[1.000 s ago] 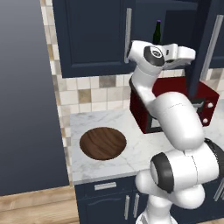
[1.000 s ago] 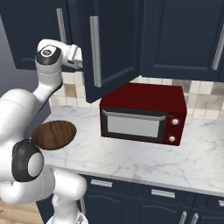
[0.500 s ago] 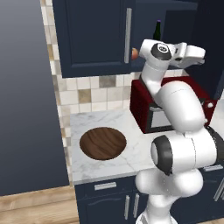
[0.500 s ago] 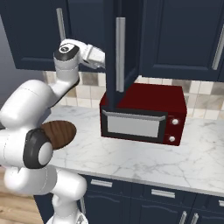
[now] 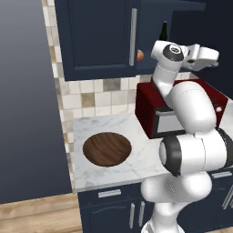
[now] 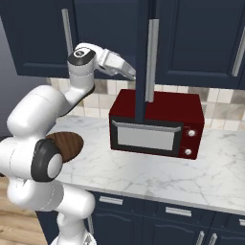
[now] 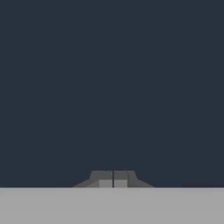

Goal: Open the cabinet. Pick the peach and orange from the cabinet and place them into the bowl. Then close the cabinet.

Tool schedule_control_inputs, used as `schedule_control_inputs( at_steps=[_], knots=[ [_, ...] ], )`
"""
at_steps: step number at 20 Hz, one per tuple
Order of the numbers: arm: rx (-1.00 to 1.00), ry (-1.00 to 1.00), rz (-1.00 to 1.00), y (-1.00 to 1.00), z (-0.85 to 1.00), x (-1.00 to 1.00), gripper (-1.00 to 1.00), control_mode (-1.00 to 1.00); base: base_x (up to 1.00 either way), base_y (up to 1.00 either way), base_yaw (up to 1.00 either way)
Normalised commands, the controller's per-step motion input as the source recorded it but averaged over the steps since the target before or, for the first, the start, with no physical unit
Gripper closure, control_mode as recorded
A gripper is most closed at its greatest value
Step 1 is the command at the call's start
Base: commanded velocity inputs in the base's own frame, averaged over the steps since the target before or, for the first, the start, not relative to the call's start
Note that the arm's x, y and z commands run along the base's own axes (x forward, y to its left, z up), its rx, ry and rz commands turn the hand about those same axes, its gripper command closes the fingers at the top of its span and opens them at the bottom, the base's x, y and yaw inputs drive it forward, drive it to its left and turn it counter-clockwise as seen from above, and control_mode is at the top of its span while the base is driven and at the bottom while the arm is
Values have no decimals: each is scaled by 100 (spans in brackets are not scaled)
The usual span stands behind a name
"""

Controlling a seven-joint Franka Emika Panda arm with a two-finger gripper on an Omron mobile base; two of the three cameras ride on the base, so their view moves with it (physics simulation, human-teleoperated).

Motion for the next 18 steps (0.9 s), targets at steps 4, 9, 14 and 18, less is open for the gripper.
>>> schedule_control_inputs(
  at_steps=[4, 9, 14, 18],
  knots=[
    [-4, -14, 8, 0, 0, -11, 100, -100, 0, 0, 0],
    [-4, -20, 21, 0, 0, -40, 100, -100, 0, 0, 0],
    [-1, -6, 29, 20, 0, -23, 100, -100, 0, 0, 0],
    [0, 0, 33, 42, 0, -5, 100, -100, 0, 0, 0]
  ],
)
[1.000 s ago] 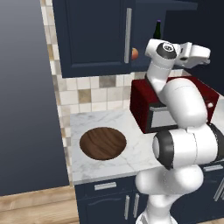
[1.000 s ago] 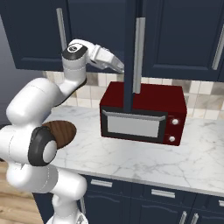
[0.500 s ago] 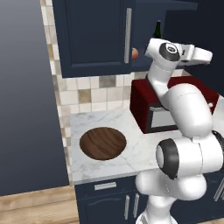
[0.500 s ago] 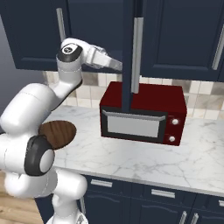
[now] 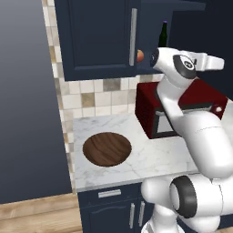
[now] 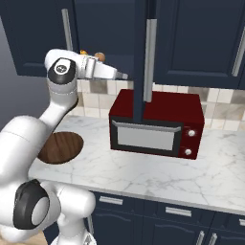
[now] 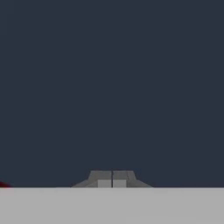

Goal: Open the cabinet. Pick the peach and orange from the cabinet and place them into the bowl. Then close the cabinet.

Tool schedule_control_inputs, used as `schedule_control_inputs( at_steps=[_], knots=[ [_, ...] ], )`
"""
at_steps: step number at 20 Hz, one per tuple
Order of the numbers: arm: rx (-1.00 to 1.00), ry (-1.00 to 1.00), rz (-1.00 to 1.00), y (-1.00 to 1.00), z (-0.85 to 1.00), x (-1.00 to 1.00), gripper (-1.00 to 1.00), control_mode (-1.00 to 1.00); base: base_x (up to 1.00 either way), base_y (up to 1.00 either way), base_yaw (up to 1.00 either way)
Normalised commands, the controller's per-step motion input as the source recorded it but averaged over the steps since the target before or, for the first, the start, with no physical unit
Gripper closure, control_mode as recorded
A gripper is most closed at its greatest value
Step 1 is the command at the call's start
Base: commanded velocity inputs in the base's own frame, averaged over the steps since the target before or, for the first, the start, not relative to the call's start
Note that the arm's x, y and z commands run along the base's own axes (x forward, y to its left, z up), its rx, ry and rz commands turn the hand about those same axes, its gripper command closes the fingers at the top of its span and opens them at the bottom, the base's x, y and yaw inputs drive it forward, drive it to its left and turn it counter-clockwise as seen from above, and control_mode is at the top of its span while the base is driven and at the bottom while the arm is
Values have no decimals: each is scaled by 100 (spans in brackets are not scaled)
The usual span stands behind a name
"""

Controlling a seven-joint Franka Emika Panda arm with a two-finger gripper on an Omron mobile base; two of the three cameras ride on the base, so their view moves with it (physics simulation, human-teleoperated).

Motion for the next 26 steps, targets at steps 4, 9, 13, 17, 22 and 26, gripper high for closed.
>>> schedule_control_inputs(
  at_steps=[4, 9, 13, 17, 22, 26],
  knots=[
    [0, 0, 29, 47, 6, -11, 100, -100, 0, 0, 0],
    [0, 0, 27, 50, 5, -13, 100, -100, 0, 0, 0],
    [0, 0, 25, 61, 2, -6, 100, -100, 0, 0, 0],
    [0, 0, 22, 58, 19, 0, 100, -100, 0, 0, 0],
    [0, 0, 8, 57, 38, 0, 100, -100, 0, 0, 0],
    [0, 0, 1, 66, 21, 0, -100, -100, 0, 0, 0]
  ],
)
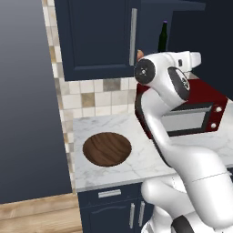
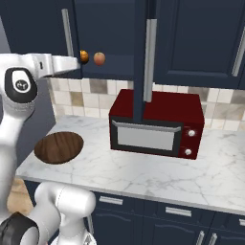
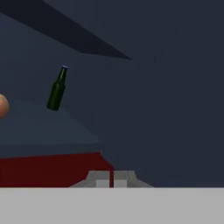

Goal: Open the cabinet. Pick the peach and orange from the cabinet and place them into the bowl. Then close the cabinet.

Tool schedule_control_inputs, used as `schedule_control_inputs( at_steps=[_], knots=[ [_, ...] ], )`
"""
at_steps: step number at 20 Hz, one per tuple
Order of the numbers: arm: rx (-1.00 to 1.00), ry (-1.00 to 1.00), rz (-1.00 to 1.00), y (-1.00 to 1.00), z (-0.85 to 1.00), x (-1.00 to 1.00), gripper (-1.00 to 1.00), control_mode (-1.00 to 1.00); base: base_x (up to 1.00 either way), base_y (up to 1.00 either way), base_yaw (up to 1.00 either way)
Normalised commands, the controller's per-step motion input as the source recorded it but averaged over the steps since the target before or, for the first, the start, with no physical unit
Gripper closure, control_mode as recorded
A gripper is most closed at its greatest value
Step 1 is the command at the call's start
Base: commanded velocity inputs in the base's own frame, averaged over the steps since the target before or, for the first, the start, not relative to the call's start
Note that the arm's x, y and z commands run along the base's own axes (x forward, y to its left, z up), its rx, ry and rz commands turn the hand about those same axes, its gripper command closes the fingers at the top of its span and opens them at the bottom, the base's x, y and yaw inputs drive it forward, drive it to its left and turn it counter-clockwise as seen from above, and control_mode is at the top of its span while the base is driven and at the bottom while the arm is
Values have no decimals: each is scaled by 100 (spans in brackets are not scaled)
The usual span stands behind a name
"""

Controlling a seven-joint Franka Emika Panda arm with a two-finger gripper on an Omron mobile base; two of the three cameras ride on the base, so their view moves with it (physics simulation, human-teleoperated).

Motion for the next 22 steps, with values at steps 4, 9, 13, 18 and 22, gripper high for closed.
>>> schedule_control_inputs(
  at_steps=[4, 9, 13, 18, 22],
  knots=[
    [0, 2, 0, 75, 3, 0, -100, -100, 0, 0, 0],
    [0, 7, 0, 25, 0, 1, -100, -100, 0, 0, 0],
    [0, 11, 2, 4, 0, 0, -100, -100, 0, 0, 0],
    [1, 0, 1, 30, 0, 4, -100, -100, 0, 0, 0],
    [4, -9, 0, 47, 0, 12, -100, -100, 0, 0, 0]
  ],
)
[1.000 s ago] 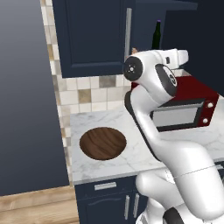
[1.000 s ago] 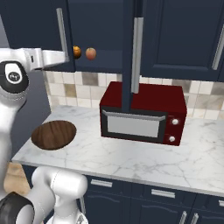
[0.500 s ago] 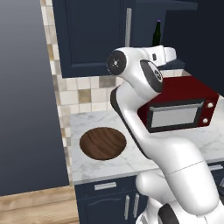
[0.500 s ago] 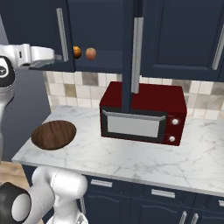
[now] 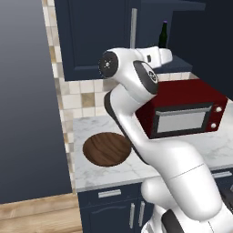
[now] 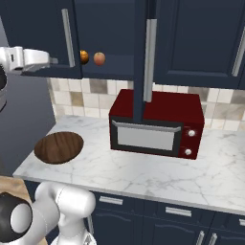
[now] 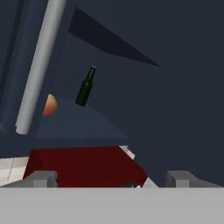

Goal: Open the cabinet. Pick the peach and orange from the cabinet and place them into the bowl. Then close the cabinet.

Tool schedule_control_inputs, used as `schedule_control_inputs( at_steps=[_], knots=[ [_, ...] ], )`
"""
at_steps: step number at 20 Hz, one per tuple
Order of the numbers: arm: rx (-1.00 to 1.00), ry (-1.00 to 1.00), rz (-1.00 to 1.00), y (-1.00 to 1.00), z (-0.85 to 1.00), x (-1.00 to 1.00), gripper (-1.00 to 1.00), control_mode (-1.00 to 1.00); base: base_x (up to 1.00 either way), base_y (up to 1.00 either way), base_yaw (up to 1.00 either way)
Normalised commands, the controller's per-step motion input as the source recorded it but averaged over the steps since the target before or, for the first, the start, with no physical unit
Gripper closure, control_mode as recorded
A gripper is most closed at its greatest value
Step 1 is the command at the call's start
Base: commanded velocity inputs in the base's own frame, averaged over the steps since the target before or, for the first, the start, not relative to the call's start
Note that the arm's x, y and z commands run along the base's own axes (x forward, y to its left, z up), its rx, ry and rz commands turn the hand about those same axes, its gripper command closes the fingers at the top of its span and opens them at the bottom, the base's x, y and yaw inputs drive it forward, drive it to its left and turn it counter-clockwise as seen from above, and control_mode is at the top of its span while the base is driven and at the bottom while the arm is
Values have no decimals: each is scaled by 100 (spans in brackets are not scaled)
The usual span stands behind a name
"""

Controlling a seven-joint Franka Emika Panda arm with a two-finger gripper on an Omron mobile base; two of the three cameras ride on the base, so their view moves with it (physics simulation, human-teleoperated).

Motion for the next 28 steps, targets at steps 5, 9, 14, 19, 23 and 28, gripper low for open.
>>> schedule_control_inputs(
  at_steps=[5, 9, 14, 19, 23, 28],
  knots=[
    [7, -2, 0, 26, 0, 24, -100, -100, 0, 0, 0],
    [13, 0, 0, 0, 0, 36, -100, -100, 0, 0, 0],
    [11, 0, 2, 0, 1, 21, -100, -100, 0, 0, 0],
    [9, 0, 11, 0, 0, 22, -100, -100, 0, 0, 0],
    [2, 0, 17, 0, 0, 14, -100, -100, 0, 0, 0],
    [2, 0, 15, -4, 0, 16, -100, -100, 0, 0, 0]
  ],
)
